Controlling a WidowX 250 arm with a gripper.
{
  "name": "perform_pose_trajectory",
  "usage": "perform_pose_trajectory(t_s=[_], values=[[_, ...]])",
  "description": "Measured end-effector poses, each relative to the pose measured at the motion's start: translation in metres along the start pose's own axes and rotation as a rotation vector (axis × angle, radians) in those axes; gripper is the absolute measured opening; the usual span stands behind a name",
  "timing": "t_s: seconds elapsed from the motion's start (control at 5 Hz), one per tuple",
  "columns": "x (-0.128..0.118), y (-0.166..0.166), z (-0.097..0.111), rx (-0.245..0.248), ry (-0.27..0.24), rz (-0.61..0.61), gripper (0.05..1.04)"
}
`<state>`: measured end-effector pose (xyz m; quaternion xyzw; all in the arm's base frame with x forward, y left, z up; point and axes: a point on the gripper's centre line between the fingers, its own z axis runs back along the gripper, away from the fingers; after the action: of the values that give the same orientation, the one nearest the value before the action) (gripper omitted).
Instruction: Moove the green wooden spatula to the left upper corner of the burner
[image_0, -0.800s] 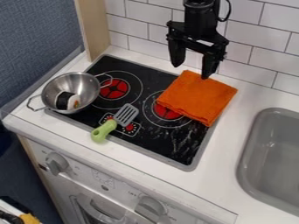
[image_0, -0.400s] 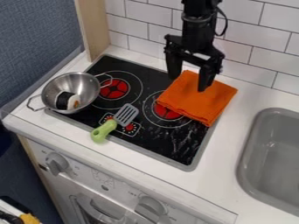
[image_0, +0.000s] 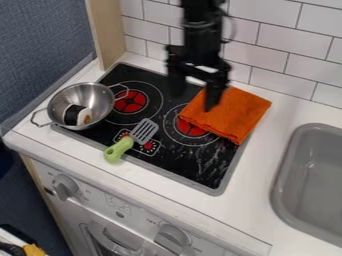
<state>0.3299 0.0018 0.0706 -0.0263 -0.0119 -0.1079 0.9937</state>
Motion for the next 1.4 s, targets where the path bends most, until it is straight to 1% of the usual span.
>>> perform_pose_trajectory(t_s=[0.2,0.4,0.6,0.8,1.0,1.2,1.4], values=[[-0.033,0.012,-0.007,0.084,0.034,-0.020,1.001],[-0.068,0.035,-0.024,0.138,0.072,-0.012,1.001],[-0.082,0.041,-0.037,0.155,0.073,-0.012,1.001],[-0.092,0.055,-0.045,0.151,0.038,0.056,0.972],[-0.093,0.055,-0.051,0.139,0.041,0.077,0.805],[-0.092,0.056,-0.051,0.145,0.041,0.079,0.501],[-0.091,0.052,-0.052,0.147,0.048,0.061,0.367]])
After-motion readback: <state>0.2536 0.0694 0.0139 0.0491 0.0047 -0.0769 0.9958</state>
